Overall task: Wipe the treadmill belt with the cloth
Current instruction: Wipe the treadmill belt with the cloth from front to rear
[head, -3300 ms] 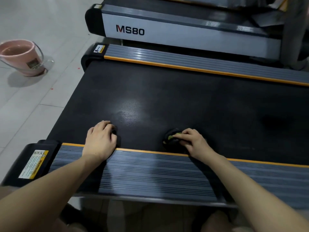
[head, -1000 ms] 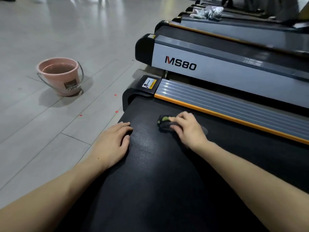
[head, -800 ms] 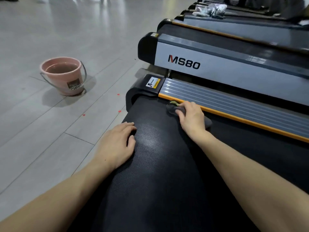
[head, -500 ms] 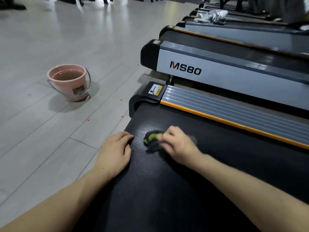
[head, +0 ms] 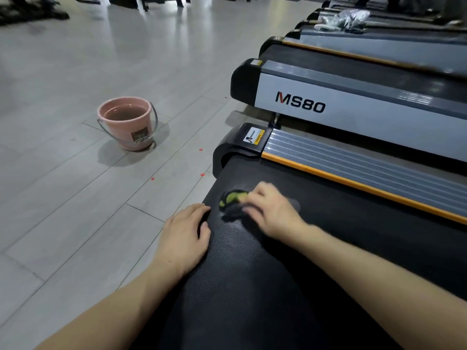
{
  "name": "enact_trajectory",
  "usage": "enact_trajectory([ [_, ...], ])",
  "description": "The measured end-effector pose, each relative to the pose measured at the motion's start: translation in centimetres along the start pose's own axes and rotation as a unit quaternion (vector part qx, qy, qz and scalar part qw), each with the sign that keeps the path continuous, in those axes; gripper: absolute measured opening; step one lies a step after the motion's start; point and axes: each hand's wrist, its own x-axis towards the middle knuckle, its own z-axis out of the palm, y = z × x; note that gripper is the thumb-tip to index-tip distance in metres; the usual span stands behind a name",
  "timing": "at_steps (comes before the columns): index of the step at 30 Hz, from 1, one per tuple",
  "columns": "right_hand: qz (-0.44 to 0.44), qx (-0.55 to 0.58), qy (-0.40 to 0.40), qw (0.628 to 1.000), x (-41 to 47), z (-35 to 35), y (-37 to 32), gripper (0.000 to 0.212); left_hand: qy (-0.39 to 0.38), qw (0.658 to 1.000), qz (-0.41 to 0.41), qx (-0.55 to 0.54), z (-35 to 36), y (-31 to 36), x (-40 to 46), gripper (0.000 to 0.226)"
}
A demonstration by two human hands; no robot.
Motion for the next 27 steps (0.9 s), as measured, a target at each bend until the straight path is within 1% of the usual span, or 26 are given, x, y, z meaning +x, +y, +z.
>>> enact_trajectory([
  [1, 0.028, -0.023, 0.030, 0.999, 2.2, 0.0, 1.9, 0.019, 0.002, 1.000, 0.002, 0.005, 0.0, 0.1, 0.1, 0.049],
  [2, 0.077, -0.043, 0.060, 0.994, 4.3, -0.1, 3.8, 0.019, 0.003, 1.000, 0.000, 0.007, -0.1, 0.1, 0.1, 0.050],
  [4, 0.196, -0.052, 0.085, 0.976, 7.0, 0.3, 5.4, 0.018, 0.002, 1.000, -0.004, 0.010, -0.1, 0.2, -0.1, 0.050],
  [5, 0.226, -0.061, 0.091, 0.968, 7.4, 0.7, 4.9, 0.017, 0.003, 1.000, -0.006, 0.009, 0.0, 0.2, -0.1, 0.051],
  [6, 0.235, -0.068, 0.098, 0.965, 7.2, 1.1, 3.9, 0.016, 0.004, 1.000, -0.007, 0.005, 0.0, 0.2, 0.0, 0.051],
  [7, 0.218, -0.063, 0.109, 0.968, 6.5, 1.3, 2.6, 0.016, 0.004, 1.000, -0.007, 0.003, 0.0, 0.2, 0.0, 0.050],
  [8, 0.178, -0.051, 0.113, 0.976, 5.5, 1.6, 1.0, 0.015, 0.002, 1.000, -0.008, 0.002, 0.0, 0.1, 0.1, 0.050],
  [10, 0.080, 0.005, 0.061, 0.995, 2.6, 1.9, -2.2, 0.018, 0.000, 1.000, -0.007, 0.005, 0.0, -0.1, 0.1, 0.051],
  [11, 0.041, 0.032, 0.035, 0.998, 1.9, 1.8, -2.8, 0.020, 0.000, 1.000, -0.008, 0.005, 0.0, -0.1, 0.2, 0.051],
  [12, 0.012, 0.039, 0.019, 0.999, 2.1, 1.6, -2.4, 0.021, -0.002, 1.000, -0.010, 0.003, 0.0, -0.1, 0.1, 0.051],
  [13, -0.008, 0.022, 0.008, 1.000, 3.1, 1.5, -1.5, 0.022, -0.002, 1.000, -0.012, 0.002, 0.0, -0.1, 0.0, 0.050],
  [14, -0.014, 0.000, 0.015, 1.000, 4.6, 1.7, -0.1, 0.024, -0.001, 1.000, -0.011, 0.003, 0.1, -0.1, 0.0, 0.049],
  [15, 0.007, -0.021, 0.039, 0.999, 6.5, 1.8, 1.6, 0.024, 0.001, 1.000, -0.011, 0.005, 0.1, -0.1, 0.0, 0.049],
  [18, 0.158, -0.054, 0.093, 0.982, 10.0, 2.2, 4.4, 0.019, 0.006, 1.000, -0.011, 0.003, 0.1, -0.1, 0.0, 0.049],
  [20, 0.194, -0.064, 0.112, 0.973, 9.5, 2.9, 2.7, 0.018, 0.004, 1.000, -0.011, -0.001, 0.1, -0.2, 0.1, 0.048],
  [21, 0.184, -0.053, 0.113, 0.975, 8.8, 3.0, 1.3, 0.019, 0.004, 1.000, -0.012, -0.002, 0.1, -0.2, 0.1, 0.048],
  [22, 0.151, -0.036, 0.107, 0.982, 7.8, 3.1, -0.1, 0.020, 0.006, 1.000, -0.010, -0.001, 0.1, -0.1, 0.1, 0.048],
  [24, 0.052, 0.006, 0.062, 0.997, 5.5, 3.1, -2.5, 0.022, 0.009, 1.000, -0.006, 0.005, 0.1, 0.0, 0.0, 0.047],
  [25, 0.018, 0.021, 0.034, 0.999, 4.7, 2.8, -2.7, 0.023, 0.011, 1.000, -0.006, 0.005, 0.0, 0.0, 0.0, 0.046],
  [26, 0.003, 0.022, 0.020, 1.000, 4.5, 2.4, -2.0, 0.024, 0.012, 1.000, -0.007, 0.006, 0.0, 0.1, -0.1, 0.046],
  [27, 0.008, 0.009, 0.023, 1.000, 4.8, 2.0, -0.6, 0.024, 0.011, 1.000, -0.006, 0.010, -0.1, 0.2, -0.1, 0.047],
])
